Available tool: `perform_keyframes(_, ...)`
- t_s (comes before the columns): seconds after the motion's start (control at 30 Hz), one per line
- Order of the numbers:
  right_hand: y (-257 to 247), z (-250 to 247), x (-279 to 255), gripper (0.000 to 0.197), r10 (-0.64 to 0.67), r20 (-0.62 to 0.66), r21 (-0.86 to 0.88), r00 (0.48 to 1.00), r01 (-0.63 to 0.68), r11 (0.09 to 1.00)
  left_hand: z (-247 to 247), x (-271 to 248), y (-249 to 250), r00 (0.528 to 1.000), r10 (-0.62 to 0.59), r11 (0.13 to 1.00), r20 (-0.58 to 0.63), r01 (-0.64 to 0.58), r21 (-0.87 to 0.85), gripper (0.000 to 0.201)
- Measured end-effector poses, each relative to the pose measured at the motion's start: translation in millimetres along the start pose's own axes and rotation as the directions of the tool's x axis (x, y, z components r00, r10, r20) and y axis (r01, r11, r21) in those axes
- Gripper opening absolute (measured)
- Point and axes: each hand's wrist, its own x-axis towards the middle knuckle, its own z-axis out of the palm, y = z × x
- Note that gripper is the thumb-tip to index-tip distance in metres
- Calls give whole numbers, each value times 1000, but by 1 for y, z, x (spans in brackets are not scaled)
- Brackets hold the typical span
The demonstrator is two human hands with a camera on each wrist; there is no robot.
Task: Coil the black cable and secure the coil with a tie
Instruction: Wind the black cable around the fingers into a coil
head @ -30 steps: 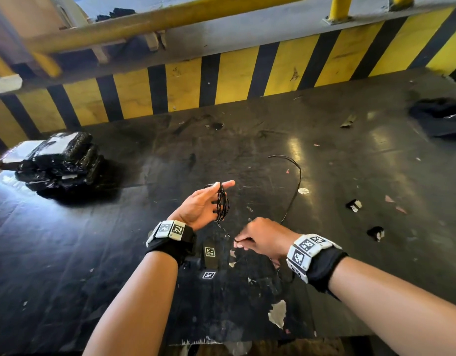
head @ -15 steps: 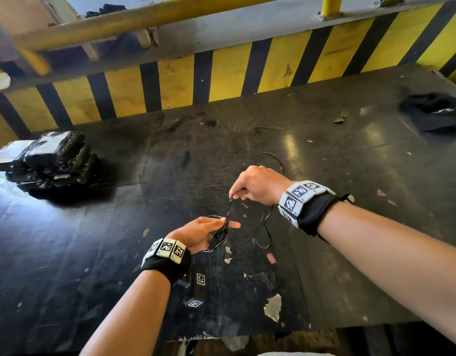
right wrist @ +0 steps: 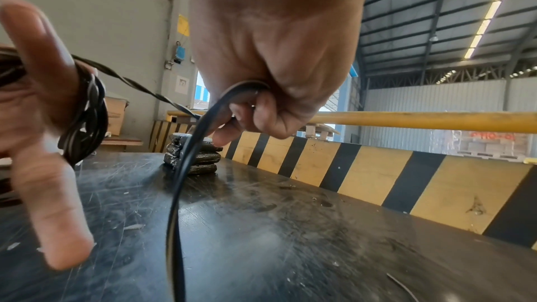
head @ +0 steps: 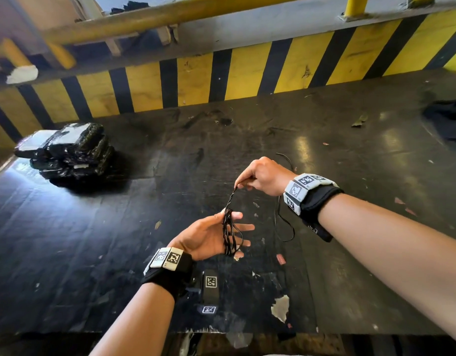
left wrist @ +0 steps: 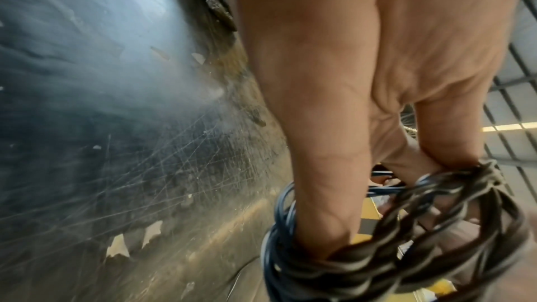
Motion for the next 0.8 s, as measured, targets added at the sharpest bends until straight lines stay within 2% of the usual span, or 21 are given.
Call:
perform_keyframes(0.1, 3, 4, 3, 19, -29, -10, 33, 1000, 30, 999, -1, -4, -3, 1000, 16, 999, -7, -16, -48, 30)
perform_keyframes(0.27, 7, 8, 2, 18, -45, -27, 85, 999, 47, 995, 11, -8, -6, 996, 28, 997, -89, -35, -75, 29)
perform_keyframes(0.47, 20, 11, 1, 18, 0, -32, 96, 999, 3, 995, 17, -6, -1, 992, 32, 998, -119, -38, -51, 44)
perform_keyframes(0.63, 22, 25, -4, 13, 53, -2, 147, 999, -52, 988, 26, -4, 13, 994, 76, 993, -76, -68, 95, 41)
perform_keyframes(0.8, 24, 53, -27, 17, 86, 26, 208, 996, -89, 974, 30, -6, 31, 995, 105, 985, 4, -104, 139, 48)
